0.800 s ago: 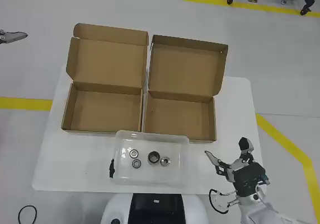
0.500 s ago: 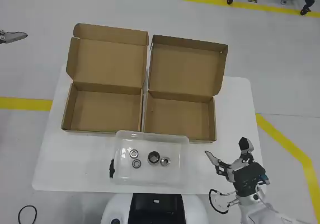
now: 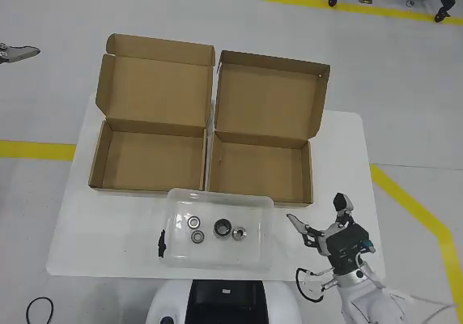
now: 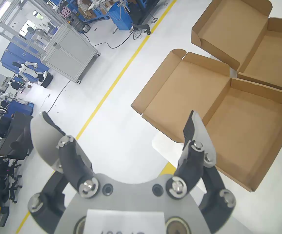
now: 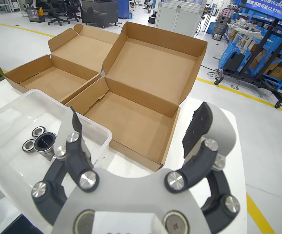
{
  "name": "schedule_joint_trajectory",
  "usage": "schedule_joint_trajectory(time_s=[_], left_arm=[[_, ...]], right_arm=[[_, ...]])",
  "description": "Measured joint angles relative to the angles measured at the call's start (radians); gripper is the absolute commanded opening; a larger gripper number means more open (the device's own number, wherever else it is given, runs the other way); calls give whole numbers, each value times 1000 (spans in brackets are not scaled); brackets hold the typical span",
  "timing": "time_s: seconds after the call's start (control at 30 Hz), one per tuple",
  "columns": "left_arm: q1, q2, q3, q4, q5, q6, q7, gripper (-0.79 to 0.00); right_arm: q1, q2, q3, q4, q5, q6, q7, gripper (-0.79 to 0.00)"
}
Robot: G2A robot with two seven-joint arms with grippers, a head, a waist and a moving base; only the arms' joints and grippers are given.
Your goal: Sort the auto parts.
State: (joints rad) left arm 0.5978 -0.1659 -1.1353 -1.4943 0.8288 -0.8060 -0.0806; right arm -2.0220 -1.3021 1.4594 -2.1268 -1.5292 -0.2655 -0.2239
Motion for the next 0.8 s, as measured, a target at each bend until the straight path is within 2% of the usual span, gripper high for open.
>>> schedule_joint_trajectory(time_s=[0.3,0.5,0.63,0.8], left_arm=[[0,0,0,0,0,0,0,0],[0,0,0,0,0,0,0,0],[0,0,0,0,0,0,0,0],[0,0,0,0,0,0,0,0]], right_arm=[[194,1,-117,75,32,-138,256,0],[328,0,-236,135,-28,-255,404,0],[417,-5,-313,189,9,-339,466,0],[472,-10,-346,236,55,-347,501,0]])
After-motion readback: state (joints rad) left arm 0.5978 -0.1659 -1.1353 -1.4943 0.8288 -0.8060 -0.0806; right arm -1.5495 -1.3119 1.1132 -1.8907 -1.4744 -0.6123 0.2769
